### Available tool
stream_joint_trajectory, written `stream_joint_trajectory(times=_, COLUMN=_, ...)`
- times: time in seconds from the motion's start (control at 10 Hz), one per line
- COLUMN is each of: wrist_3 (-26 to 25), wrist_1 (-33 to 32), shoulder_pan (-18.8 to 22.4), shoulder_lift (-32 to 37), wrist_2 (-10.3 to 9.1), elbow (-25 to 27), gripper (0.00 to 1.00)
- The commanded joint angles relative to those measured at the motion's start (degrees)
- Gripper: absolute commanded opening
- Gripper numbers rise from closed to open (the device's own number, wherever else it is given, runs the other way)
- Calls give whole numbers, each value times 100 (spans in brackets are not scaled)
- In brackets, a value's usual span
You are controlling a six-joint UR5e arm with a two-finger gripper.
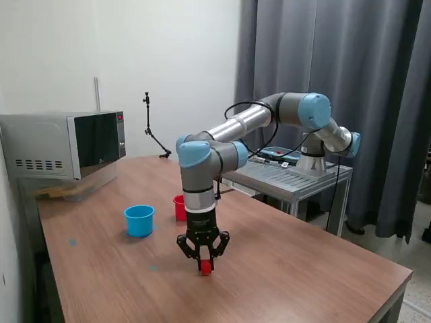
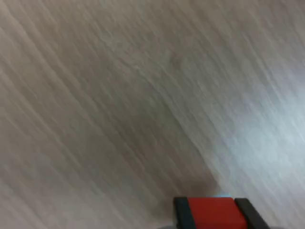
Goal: Place red objects in the red bin, and blue objects in the blue bin.
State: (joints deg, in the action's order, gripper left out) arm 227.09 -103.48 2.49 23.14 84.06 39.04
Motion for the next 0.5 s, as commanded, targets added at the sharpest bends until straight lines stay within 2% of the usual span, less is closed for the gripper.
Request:
stream_joint_trajectory(times=0.0, wrist_3=-602, wrist_1=3, shoulder_pan=-55, shoulder_lift=373, wrist_2=14, elbow=120, gripper=0)
stream_joint_trajectory(times=0.2, wrist_3=-894, wrist_1=38, shoulder_pan=-187, shoulder_lift=892, wrist_2=23, elbow=349, gripper=0)
stream_joint_trajectory(times=0.4, wrist_3=-1463, wrist_1=56, shoulder_pan=-301, shoulder_lift=1384, wrist_2=172, elbow=629, gripper=0)
